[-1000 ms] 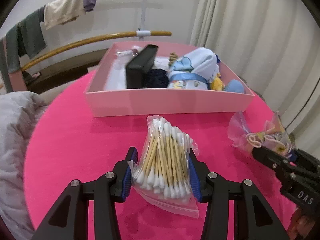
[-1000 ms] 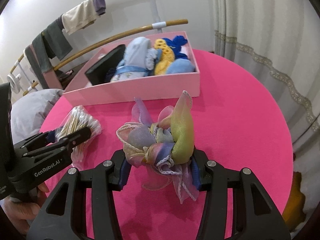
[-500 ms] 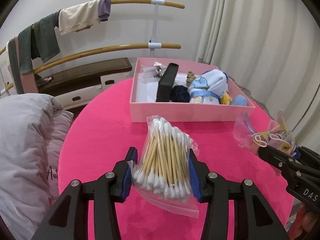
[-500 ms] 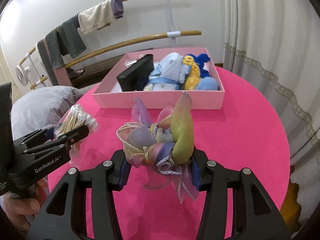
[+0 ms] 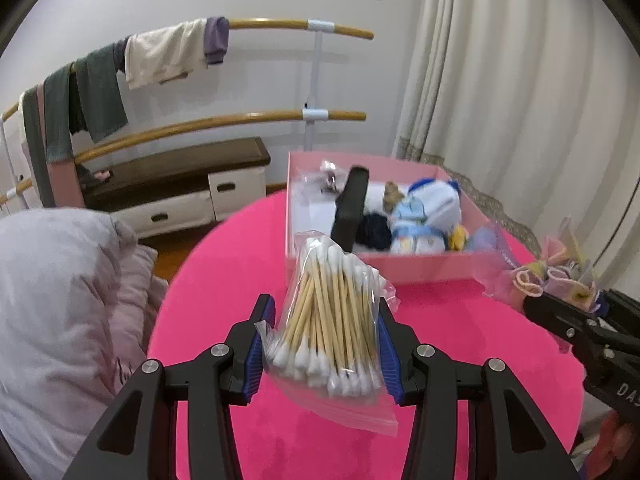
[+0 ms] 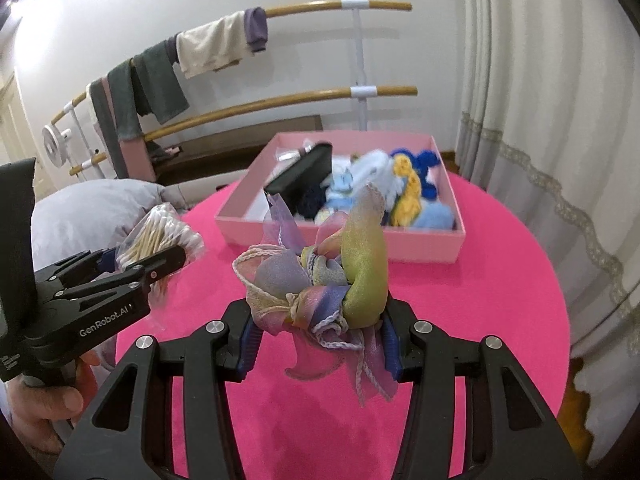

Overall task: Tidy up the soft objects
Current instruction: 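Carry the swab bag and ribbon scrunchie into the pink box and open both tools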

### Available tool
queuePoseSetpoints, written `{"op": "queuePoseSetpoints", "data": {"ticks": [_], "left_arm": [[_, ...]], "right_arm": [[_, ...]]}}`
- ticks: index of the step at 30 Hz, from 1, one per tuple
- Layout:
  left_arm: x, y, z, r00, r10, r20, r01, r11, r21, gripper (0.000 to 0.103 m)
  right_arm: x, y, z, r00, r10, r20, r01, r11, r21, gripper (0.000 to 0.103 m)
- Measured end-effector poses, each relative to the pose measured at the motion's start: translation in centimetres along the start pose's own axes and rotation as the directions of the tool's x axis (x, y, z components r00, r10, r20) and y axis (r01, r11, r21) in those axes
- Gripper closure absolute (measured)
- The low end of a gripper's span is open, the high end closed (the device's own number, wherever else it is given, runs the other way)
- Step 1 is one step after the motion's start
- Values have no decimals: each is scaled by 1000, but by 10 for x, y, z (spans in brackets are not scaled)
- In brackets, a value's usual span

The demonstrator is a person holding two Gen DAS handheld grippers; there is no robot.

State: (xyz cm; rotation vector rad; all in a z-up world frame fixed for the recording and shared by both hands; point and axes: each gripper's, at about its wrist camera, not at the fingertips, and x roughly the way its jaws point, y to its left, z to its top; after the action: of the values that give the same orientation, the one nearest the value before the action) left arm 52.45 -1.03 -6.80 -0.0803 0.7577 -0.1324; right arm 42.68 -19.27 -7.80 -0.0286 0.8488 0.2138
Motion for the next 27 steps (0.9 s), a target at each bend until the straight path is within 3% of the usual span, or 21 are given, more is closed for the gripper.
{"op": "queuePoseSetpoints", "data": {"ticks": [9, 15, 20, 27], "left_arm": [[1, -4, 66, 997, 5, 82, -7, 1000, 26, 59], [30, -12, 120, 996, 1, 89, -5, 999, 40, 59], [73, -20, 160, 998, -10, 59, 8, 999, 38, 58], [144, -23, 202, 1000, -14, -6, 14, 1000, 26, 58]], "right_arm": [[-2, -1, 66, 996, 3, 89, 0, 999, -36, 57], [12, -12, 120, 991, 8, 130, -5, 1000, -24, 57], [52, -35, 163, 996, 22, 87, -24, 999, 21, 57], [117, -71, 190, 999, 39, -15, -37, 996, 82, 57]]}}
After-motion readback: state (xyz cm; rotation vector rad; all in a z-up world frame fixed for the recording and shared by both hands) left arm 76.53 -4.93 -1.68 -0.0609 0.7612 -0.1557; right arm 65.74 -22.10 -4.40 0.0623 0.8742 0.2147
